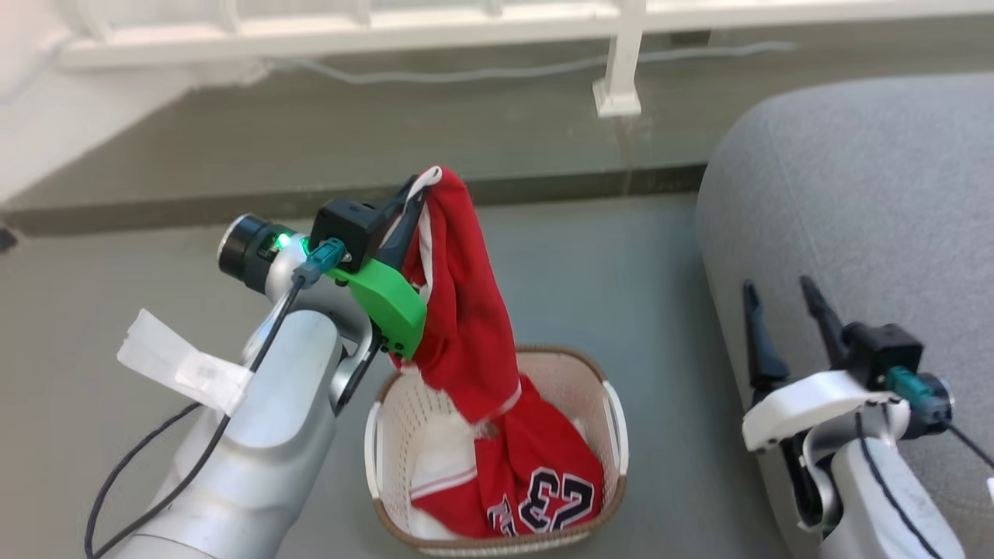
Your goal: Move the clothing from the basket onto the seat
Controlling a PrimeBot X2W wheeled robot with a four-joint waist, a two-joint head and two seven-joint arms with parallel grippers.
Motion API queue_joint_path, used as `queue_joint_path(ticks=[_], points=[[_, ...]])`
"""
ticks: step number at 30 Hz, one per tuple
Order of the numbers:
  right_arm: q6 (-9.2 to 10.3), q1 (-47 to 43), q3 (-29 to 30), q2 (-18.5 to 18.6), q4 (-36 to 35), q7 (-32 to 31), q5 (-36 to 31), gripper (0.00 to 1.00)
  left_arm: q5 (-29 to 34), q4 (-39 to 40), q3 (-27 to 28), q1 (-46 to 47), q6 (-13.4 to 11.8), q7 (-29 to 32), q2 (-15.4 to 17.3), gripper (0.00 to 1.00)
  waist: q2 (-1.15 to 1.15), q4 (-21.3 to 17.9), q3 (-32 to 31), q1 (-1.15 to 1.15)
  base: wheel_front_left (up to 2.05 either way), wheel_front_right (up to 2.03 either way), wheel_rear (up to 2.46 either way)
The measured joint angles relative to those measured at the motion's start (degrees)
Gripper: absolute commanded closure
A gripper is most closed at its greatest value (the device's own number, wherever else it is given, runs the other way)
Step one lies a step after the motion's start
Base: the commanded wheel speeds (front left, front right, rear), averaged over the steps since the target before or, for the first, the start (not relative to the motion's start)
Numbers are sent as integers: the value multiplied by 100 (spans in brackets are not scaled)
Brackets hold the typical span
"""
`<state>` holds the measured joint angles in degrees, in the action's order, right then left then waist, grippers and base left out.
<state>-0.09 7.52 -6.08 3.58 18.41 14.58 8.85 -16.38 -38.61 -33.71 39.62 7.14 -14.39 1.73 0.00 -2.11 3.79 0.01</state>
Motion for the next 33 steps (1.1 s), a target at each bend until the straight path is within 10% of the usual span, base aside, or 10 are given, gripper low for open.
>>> queue_joint_path(ticks=[16, 33], points=[[-544, 7, -1279, -20, 348, 0, -318, 0, -401, 304, -382, -31, -16, 309, -3, 100, 0, 14, -608, 0, 0, 0, 0], [-667, 1002, -2298, -13, 1273, -10, -598, 0, -721, 792, -1048, -21, -137, 536, -3, 100, 0, 251, -571, 0, 0, 0, 0]])
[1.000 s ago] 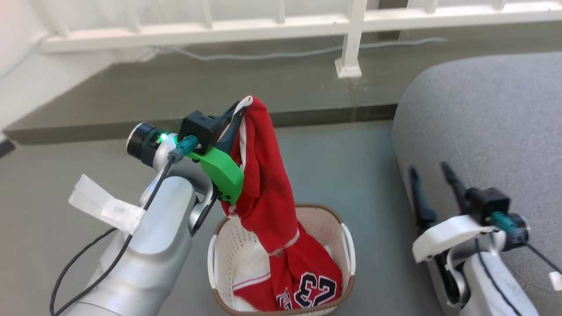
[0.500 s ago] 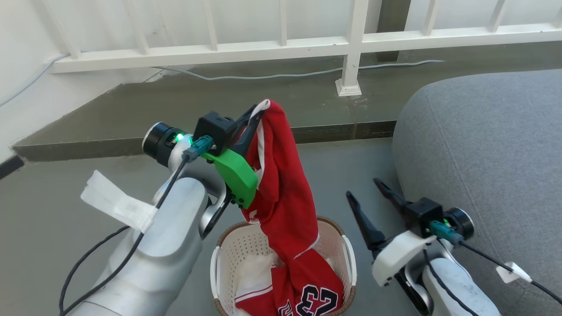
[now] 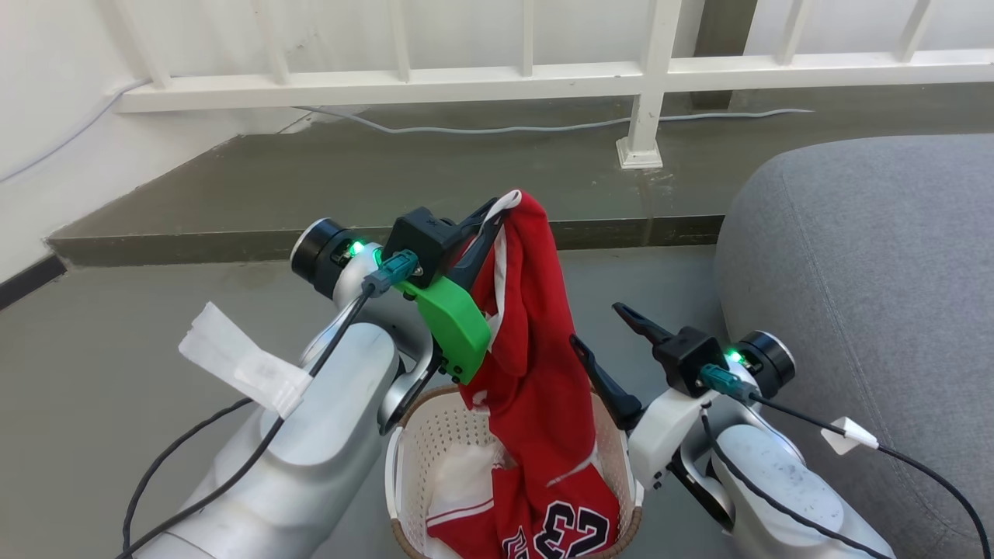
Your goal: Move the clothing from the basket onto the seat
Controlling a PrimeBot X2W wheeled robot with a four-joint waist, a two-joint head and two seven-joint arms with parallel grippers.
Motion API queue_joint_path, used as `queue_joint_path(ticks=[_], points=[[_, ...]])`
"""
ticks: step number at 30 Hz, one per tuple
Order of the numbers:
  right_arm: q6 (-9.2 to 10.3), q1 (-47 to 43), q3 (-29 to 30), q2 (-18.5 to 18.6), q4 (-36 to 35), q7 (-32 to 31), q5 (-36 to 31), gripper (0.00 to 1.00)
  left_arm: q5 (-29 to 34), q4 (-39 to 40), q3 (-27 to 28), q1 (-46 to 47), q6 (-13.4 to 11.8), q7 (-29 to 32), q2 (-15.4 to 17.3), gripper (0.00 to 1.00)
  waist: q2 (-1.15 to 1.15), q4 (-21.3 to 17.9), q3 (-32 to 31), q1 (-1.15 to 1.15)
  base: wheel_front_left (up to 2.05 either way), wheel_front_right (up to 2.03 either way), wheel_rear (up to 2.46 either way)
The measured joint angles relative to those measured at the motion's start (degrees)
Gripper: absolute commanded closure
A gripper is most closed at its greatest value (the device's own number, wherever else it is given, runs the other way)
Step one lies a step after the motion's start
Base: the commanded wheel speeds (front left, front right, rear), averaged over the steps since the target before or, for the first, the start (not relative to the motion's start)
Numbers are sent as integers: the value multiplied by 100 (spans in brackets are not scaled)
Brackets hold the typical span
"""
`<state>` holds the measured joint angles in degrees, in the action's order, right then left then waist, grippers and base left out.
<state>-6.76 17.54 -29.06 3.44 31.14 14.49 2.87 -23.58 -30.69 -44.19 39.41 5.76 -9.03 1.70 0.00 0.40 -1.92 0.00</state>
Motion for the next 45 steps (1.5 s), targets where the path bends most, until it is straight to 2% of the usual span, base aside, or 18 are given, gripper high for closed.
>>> queue_joint_path(ticks=[13, 22, 23, 24, 25, 26, 27, 35, 41, 42, 43, 44, 45], points=[[-31, 240, -546, 2, 633, 0, 326, 0, -154, 396, -417, 75, -83, 100, 3, 100, 0, 160, -8, 0, 0, 0, 0], [-33, 688, -805, 1, 948, 0, 468, 0, -333, 535, -568, 109, -231, 144, 18, 100, 0, 287, -13, 0, 0, 0, 0], [-33, 710, -824, 2, 984, 0, 478, 14, -343, 546, -587, 113, -235, 145, 18, 100, 0, 295, -11, 0, 0, 0, 0], [-33, 726, -843, 3, 1018, 0, 479, 50, -345, 555, -599, 114, -250, 152, 18, 100, 0, 302, -9, 0, 0, 0, 0], [-35, 743, -866, 3, 1044, 0, 488, 64, -346, 559, -606, 114, -278, 155, 18, 100, 0, 309, -5, 0, 0, 0, 0], [-36, 772, -889, 2, 1070, 0, 521, 92, -353, 561, -611, 114, -280, 177, 18, 100, 0, 315, -1, 0, 0, 0, 0], [-36, 802, -901, 1, 1090, 0, 544, 100, -366, 561, -617, 114, -287, 177, 19, 100, 0, 319, 4, 0, 0, 0, 0], [-36, 892, -864, -2, 1261, 1, 790, 100, -449, 381, -415, 98, -510, 192, 20, 100, 0, 232, 57, 0, 0, 0, 0], [-12, 955, -608, 0, 1362, 1, 829, 100, -542, 246, -230, -78, -651, 143, 40, 99, 0, 59, 110, 0, 0, 0, 0], [-11, 978, -571, 2, 1361, 1, 831, 100, -637, 227, -189, -118, -666, 105, 40, 69, 0, 27, 119, 0, 0, 0, 0], [19, 1016, -533, 2, 1354, 1, 831, 100, -726, 209, -140, -162, -691, 76, 40, 48, 0, -5, 129, 0, 0, 0, 0], [31, 1054, -491, 7, 1327, 1, 831, 100, -771, 191, -90, -205, -705, 41, 40, 20, 0, -37, 138, 0, 0, 0, 0], [31, 1094, -457, 16, 1293, 1, 831, 100, -794, 179, -55, -241, -713, 11, 42, 0, 0, -69, 147, 0, 0, 0, 0]])
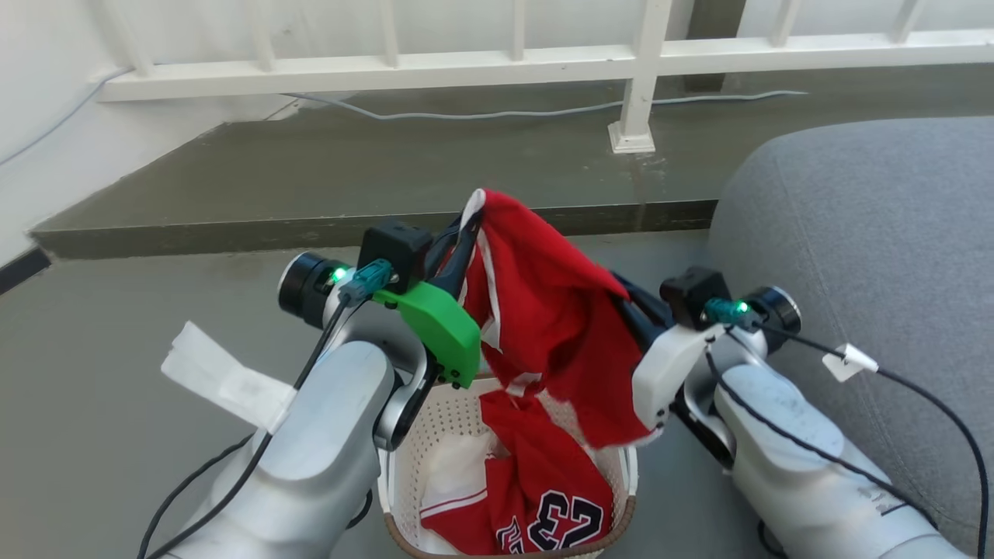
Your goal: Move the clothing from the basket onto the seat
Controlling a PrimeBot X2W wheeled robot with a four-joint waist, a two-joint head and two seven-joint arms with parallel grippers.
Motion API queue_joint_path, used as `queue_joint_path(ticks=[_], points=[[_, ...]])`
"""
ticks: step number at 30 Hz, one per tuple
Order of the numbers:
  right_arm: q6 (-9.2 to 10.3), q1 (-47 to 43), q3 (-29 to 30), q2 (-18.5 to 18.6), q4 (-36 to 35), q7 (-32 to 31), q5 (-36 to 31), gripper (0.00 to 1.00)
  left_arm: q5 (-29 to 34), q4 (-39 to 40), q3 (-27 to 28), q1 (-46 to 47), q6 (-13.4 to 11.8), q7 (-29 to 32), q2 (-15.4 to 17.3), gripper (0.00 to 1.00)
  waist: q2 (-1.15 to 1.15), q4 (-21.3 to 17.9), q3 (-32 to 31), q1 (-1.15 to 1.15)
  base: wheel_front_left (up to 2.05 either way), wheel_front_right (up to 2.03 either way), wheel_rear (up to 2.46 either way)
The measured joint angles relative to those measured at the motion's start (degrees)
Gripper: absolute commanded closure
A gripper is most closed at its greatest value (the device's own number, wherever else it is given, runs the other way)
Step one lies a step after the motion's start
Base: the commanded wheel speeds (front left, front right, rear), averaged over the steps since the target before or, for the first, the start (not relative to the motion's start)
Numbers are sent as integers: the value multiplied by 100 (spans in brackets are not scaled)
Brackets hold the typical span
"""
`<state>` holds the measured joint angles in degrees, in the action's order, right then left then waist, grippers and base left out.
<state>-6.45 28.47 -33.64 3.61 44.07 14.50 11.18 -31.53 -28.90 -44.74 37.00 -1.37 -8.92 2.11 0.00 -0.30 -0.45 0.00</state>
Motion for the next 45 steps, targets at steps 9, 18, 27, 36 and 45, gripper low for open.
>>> queue_joint_path(ticks=[9, 18, 27, 36, 45], points=[[90, 278, 270, 232, -378, 0, 42, 100, -30, -65, 36, -238, -18, -231, 21, 0, 0, -292, 73, 0, 0, 0, 0], [185, 285, 579, 576, -616, 0, 149, 100, -33, -153, -93, -641, 87, -339, 41, 0, 0, -548, 95, 0, 0, 0, 0], [313, 279, 971, 1009, -996, 1, 214, 100, -31, -105, -232, -902, 192, -425, 53, 0, 0, -858, 98, 0, 0, 0, 0], [505, 152, 1316, 1446, -1345, 1, 255, 100, 5, 156, -363, -949, 246, -478, 54, 0, 0, -1339, 116, 0, 0, 0, 0], [564, 28, 1502, 1629, -1629, 1, 307, 100, 55, 310, -413, -950, 270, -481, 53, 0, 0, -1824, 188, 0, 0, 0, 0]])
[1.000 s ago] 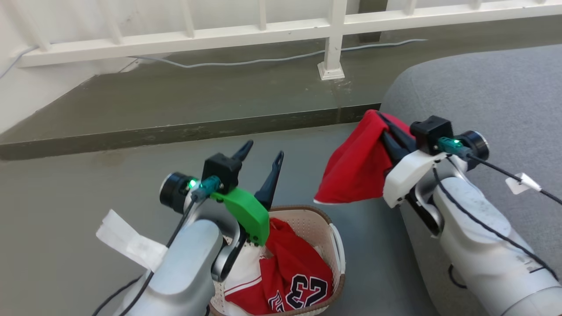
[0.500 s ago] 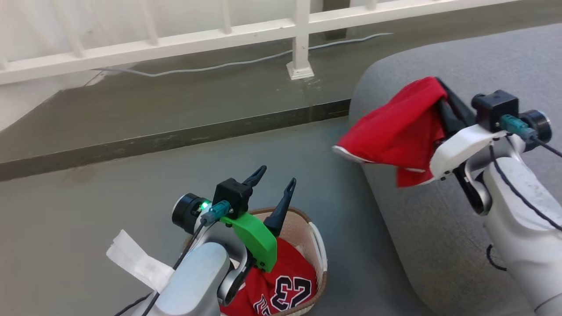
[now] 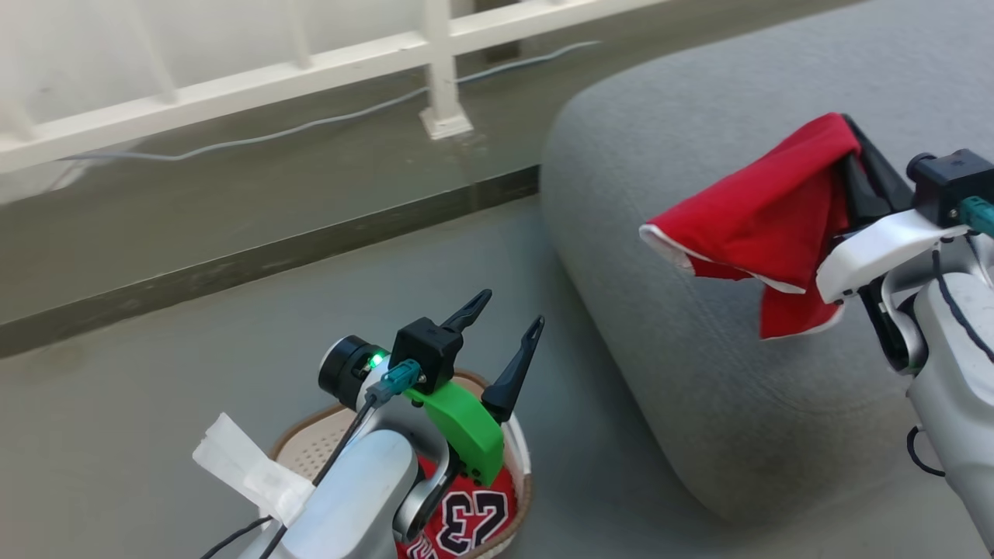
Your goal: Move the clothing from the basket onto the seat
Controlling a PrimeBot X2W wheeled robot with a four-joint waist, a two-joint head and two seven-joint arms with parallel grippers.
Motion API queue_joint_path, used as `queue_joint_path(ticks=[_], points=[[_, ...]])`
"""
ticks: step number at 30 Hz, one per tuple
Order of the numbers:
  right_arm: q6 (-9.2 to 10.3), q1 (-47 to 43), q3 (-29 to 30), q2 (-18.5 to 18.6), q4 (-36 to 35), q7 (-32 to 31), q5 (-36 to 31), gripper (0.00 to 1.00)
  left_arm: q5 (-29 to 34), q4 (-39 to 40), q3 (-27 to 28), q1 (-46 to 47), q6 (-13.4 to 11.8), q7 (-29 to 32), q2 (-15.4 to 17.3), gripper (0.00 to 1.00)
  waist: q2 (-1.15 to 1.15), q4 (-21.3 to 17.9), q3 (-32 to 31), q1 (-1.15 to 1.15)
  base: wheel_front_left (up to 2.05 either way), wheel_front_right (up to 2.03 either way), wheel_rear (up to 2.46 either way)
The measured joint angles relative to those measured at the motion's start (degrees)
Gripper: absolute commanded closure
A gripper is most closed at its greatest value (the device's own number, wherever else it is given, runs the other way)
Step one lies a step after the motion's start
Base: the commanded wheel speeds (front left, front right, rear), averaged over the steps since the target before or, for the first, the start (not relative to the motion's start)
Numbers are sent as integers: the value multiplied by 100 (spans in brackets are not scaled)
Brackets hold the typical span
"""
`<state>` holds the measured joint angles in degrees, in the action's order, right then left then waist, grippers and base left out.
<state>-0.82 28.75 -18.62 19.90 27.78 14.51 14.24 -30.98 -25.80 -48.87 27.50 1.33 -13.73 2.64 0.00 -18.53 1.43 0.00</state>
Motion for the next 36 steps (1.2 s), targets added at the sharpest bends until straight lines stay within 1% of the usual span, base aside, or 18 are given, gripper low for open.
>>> queue_joint_path(ticks=[3, 4, 12, 14, 18, 25, 30, 36], points=[[10, -6, 41, 25, -127, 0, 18, 100, 7, 49, -24, 0, 0, -1, 0, 0, 0, -194, 45, 0, 0, 0, 0], [40, -13, 56, 27, -165, 0, 44, 100, 22, 60, -35, 0, 0, -1, 0, 0, 0, -258, 62, 0, 0, 0, 0], [49, -154, 151, 75, -407, 1, 93, 100, 93, 153, -97, 1, 0, -2, 1, 0, 0, -761, 214, 0, 0, 0, 0], [88, -197, 182, 98, -471, 1, 105, 100, 94, 171, -110, 1, 0, -2, 1, 0, 0, -871, 258, 0, 0, 0, 0], [101, -268, 277, 157, -556, 1, 201, 100, 108, 204, -138, 8, 0, 0, 1, 0, 0, -1041, 370, 0, 0, 0, 0], [194, -349, 466, 185, -682, 1, 307, 100, 145, 231, -189, 44, 0, 59, 5, 0, 0, -1162, 622, 0, 0, 0, 0], [199, -312, 545, 209, -711, 1, 356, 100, 202, 293, -196, 162, 0, 157, 30, 0, 0, -1147, 817, 0, 0, 0, 0], [200, 271, 679, 210, -709, -16, 402, 100, 391, 456, -208, 352, -7, 315, 89, 0, 0, -1073, 1128, 0, 0, 0, 0]])
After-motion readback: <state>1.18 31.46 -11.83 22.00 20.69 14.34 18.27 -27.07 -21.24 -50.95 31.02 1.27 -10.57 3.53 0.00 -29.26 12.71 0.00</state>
